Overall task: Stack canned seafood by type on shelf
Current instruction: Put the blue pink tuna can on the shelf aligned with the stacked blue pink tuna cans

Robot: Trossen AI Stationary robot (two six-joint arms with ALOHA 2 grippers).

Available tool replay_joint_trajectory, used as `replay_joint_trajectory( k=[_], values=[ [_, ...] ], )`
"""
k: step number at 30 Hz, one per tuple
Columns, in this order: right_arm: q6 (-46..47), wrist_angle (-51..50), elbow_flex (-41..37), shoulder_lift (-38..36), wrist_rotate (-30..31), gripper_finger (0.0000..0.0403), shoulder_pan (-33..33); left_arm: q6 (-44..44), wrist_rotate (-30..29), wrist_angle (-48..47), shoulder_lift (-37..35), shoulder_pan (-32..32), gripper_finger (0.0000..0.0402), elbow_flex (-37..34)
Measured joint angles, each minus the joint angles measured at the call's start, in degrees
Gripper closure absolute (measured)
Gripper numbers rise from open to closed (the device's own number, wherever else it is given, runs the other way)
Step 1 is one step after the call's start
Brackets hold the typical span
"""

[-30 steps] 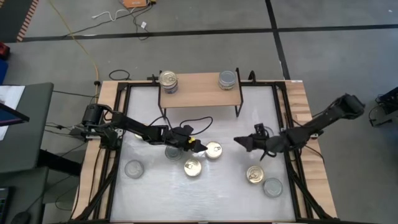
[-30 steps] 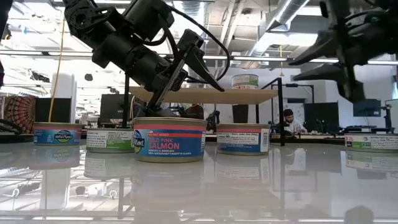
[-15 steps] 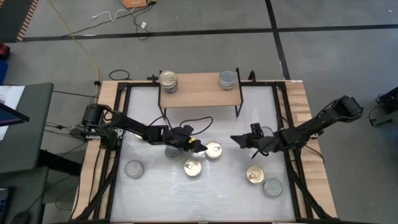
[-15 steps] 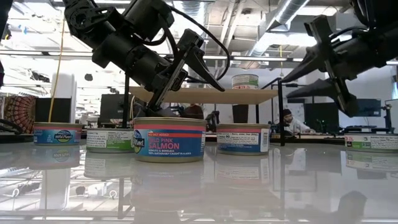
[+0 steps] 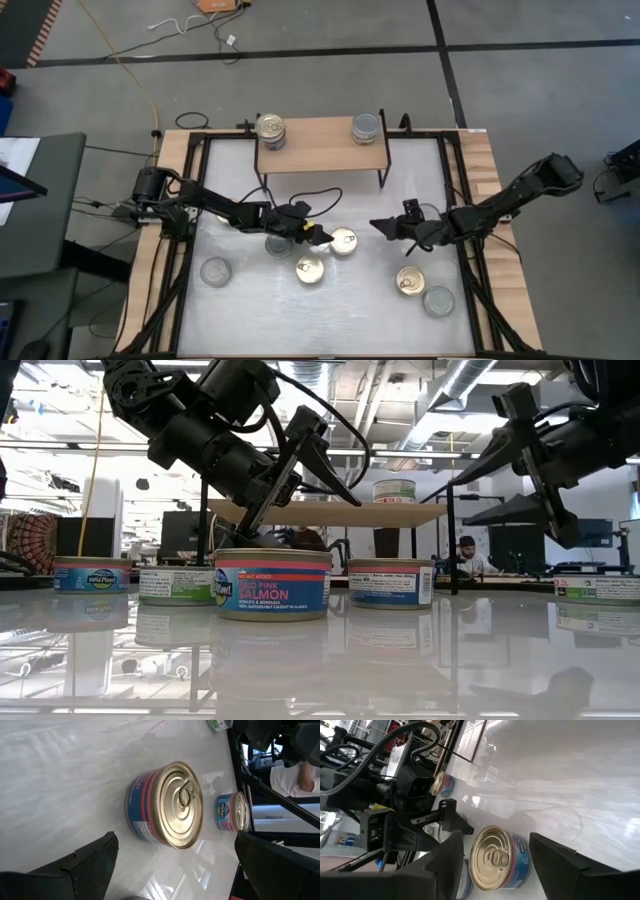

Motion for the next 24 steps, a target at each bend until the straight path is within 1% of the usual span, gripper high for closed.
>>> replay_joint_trajectory(
  k=[2,5,9,11,14,17,21,24],
  values=[
    [0.0,-2.0,1.2,0.6,0.0,0.0162,0.4,0.0,0.0,0.0,0.0,0.0,0.0020,0.0],
    [-0.1,-7.3,5.4,2.6,-0.1,0.0177,0.6,-0.5,0.0,0.1,0.0,0.0,0.0020,0.0],
    [-0.6,-17.6,12.7,8.0,-1.0,0.0194,0.5,-0.7,0.0,0.5,0.0,0.0,0.0020,0.0],
    [-1.1,-20.3,15.8,11.0,-2.1,0.0200,0.5,-0.7,-0.2,0.5,0.0,0.0,0.0020,0.0],
    [-1.1,-21.5,18.5,15.1,-2.4,0.0203,0.5,-1.0,-0.3,0.5,0.0,0.0,0.0020,0.0],
    [-0.9,-21.8,19.6,18.1,-3.4,0.0203,0.5,-1.3,-0.3,0.5,0.0,-0.1,0.0020,0.0],
    [4.3,-21.6,20.0,20.6,-4.9,0.0204,0.5,-1.9,-0.4,0.4,0.0,-0.9,0.0020,0.0],
    [8.1,-21.6,20.0,23.0,-8.1,0.0204,0.1,-2.2,-1.9,-0.2,0.0,-1.8,0.0020,0.0]
  ],
)
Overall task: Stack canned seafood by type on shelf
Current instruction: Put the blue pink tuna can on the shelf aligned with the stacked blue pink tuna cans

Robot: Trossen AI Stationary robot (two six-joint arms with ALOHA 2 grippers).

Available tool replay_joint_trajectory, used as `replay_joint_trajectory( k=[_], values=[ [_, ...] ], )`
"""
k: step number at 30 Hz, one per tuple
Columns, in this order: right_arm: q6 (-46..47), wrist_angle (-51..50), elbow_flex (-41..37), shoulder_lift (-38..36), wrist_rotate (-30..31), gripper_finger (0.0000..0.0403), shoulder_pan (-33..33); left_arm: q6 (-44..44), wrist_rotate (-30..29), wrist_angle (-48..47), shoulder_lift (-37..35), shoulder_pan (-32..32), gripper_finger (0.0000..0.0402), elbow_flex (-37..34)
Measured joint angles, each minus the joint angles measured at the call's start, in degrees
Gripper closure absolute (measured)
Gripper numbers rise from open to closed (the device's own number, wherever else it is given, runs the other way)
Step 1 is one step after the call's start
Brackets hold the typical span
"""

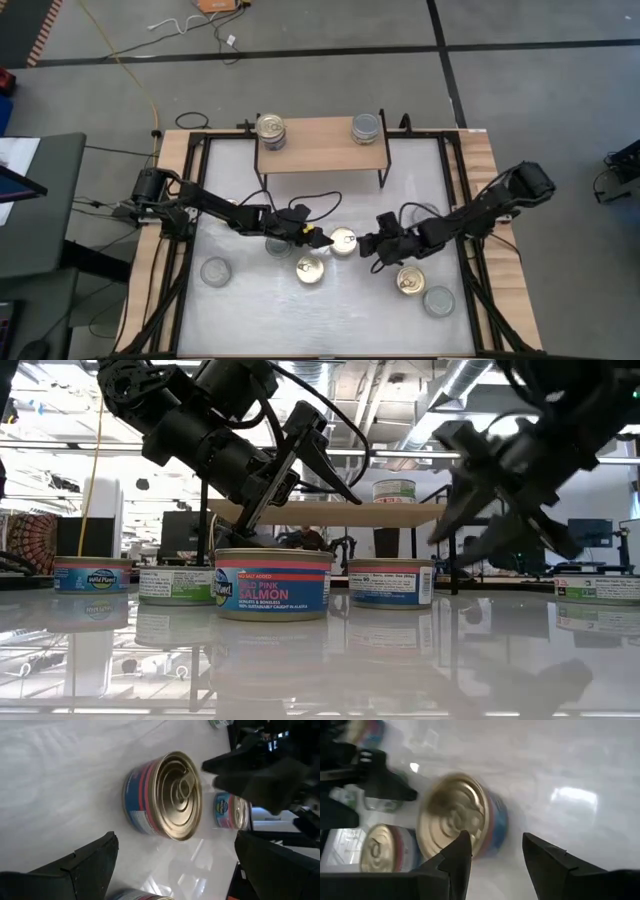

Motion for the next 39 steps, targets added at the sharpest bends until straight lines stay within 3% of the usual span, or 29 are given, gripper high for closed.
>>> replay_joint_trajectory(
  k=[5,15,19,33,39],
  values=[
    [4.2,2.2,0.0,3.0,-1.7,0.0204,0.0,-0.8,-2.7,-1.1,0.1,-0.5,0.0020,0.0],
    [-1.6,11.9,0.0,6.7,-5.1,0.0209,-2.5,-0.6,-4.9,-3.4,0.1,-0.5,0.0020,0.1],
    [-1.7,14.4,0.3,8.8,-8.3,0.0224,-3.8,-2.9,-4.9,-4.3,0.0,-0.6,0.0020,0.2],
    [-4.7,19.4,0.3,9.8,-8.6,0.0294,-5.3,-9.6,-3.4,-9.4,0.0,-1.3,0.0020,0.2],
    [-4.7,19.5,0.3,9.8,-8.6,0.0301,-5.4,-9.6,-2.0,-9.0,0.1,-1.9,0.0020,0.1]
  ],
)
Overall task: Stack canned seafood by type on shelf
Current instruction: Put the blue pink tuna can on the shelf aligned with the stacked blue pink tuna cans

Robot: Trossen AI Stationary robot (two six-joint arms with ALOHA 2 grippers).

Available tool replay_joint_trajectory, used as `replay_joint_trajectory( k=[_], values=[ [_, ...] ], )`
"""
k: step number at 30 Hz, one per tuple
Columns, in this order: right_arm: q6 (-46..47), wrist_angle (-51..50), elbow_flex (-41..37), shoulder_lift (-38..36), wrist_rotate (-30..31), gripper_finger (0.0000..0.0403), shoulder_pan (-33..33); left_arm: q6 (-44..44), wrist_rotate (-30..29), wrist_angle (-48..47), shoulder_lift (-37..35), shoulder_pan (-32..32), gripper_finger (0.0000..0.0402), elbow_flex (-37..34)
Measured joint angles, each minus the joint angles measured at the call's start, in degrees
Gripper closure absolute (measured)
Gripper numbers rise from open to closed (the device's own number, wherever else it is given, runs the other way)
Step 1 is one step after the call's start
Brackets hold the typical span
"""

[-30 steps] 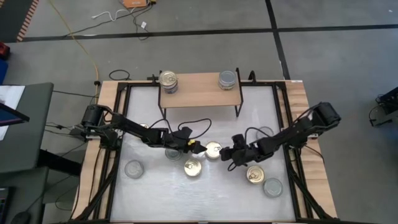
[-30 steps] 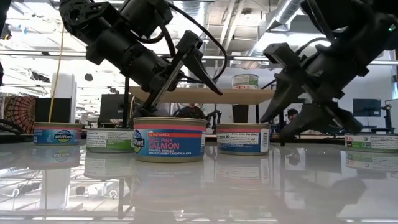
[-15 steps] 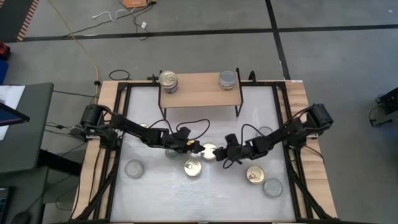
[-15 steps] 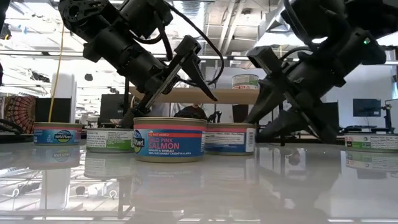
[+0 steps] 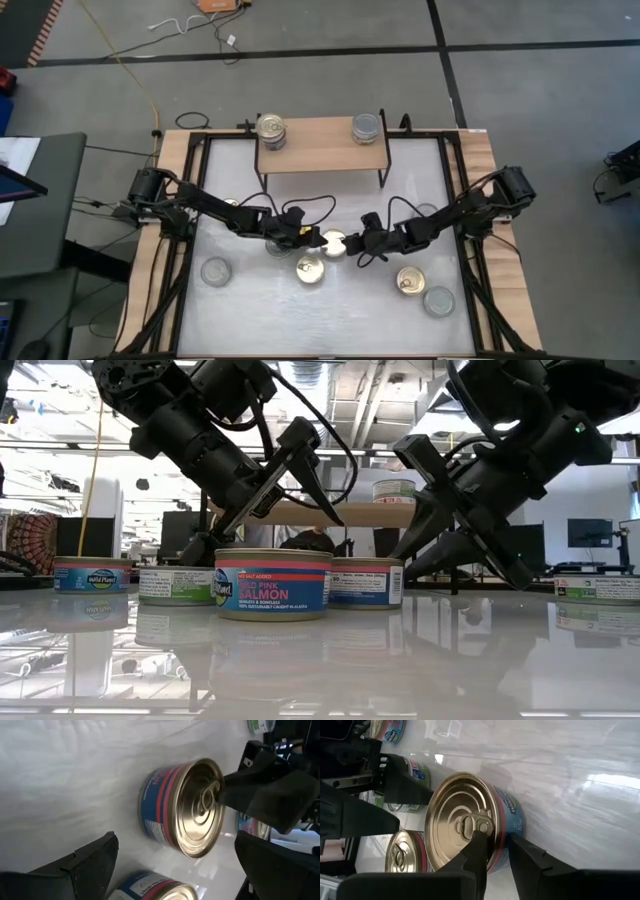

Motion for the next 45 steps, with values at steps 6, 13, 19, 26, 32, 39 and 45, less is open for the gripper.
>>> replay_joint_trajectory(
  k=[6,13,19,26,32,39,45],
  values=[
    [0.0,0.0,0.0,0.0,0.0,0.0301,-0.3,2.8,0.4,1.4,3.1,0.0,0.0020,2.1],
    [0.0,0.1,0.0,0.0,-0.1,0.0301,0.2,4.9,1.5,-1.8,4.8,0.4,0.0020,6.0],
    [0.2,-0.2,0.0,0.0,-1.1,0.0301,0.3,5.1,1.4,-5.7,4.8,0.5,0.0020,7.5],
    [2.5,-2.4,0.2,-0.2,-1.2,0.0323,0.3,3.3,1.0,-5.2,4.8,0.2,0.0020,7.5],
    [2.6,-2.9,0.2,-0.2,-0.9,0.0360,0.3,2.1,1.9,-4.4,4.8,0.0,0.0020,7.5],
    [2.5,-3.3,0.0,-0.1,-1.1,0.0382,0.3,-0.5,2.4,-3.3,4.8,-0.9,0.0020,7.5],
    [1.7,-2.2,0.0,0.0,-1.2,0.0378,0.4,-3.0,2.5,0.6,4.9,-1.5,0.0020,7.4]
  ],
)
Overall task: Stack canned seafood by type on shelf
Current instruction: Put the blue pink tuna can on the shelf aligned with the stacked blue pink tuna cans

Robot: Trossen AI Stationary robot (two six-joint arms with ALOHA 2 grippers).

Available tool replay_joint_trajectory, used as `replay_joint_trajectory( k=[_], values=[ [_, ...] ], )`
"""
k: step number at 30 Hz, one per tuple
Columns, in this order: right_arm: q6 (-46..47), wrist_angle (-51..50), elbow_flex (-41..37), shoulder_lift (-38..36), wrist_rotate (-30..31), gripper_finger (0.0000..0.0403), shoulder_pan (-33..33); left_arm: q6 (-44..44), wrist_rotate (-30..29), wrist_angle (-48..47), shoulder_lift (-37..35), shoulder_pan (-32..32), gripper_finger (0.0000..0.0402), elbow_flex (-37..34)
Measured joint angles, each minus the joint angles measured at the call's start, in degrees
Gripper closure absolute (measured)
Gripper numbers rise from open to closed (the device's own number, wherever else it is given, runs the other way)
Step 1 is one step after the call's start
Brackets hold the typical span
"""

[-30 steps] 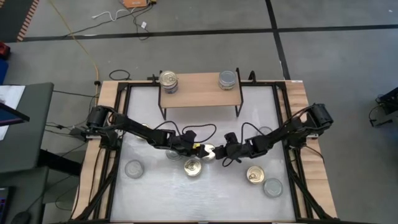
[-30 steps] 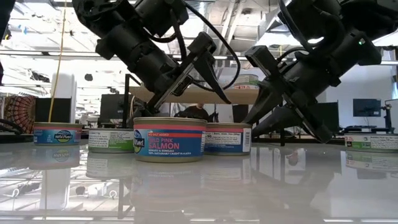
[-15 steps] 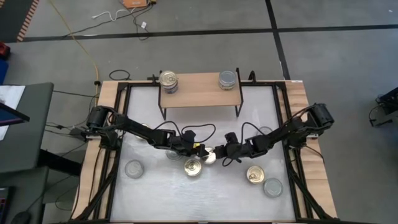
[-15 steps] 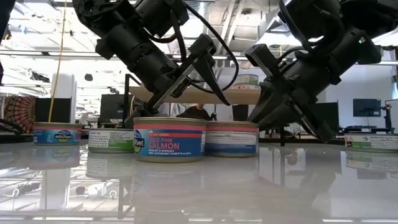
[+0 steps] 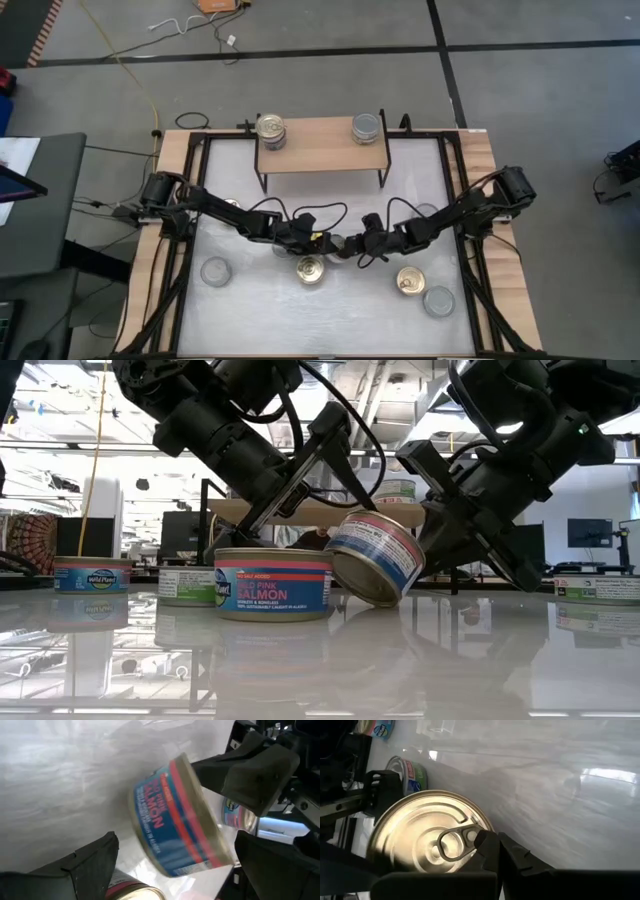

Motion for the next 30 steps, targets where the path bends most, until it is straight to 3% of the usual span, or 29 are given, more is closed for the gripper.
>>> replay_joint_trajectory(
  k=[9,15,24,30],
  values=[
    [-1.7,0.0,1.0,0.0,2.3,0.0380,1.5,-3.5,-0.5,2.1,1.1,0.0,0.0020,0.1],
    [-1.2,-2.4,1.6,0.1,2.5,0.0380,2.1,-6.3,4.7,7.4,6.0,-0.7,0.0019,2.5],
    [0.5,-2.5,1.7,0.0,6.6,0.0380,5.2,-3.7,4.2,5.7,6.1,-0.2,0.0020,4.0],
    [-0.2,-2.6,1.7,-0.5,7.7,0.0380,5.5,-3.2,3.8,3.9,6.1,-0.1,0.0058,4.0]
  ],
)
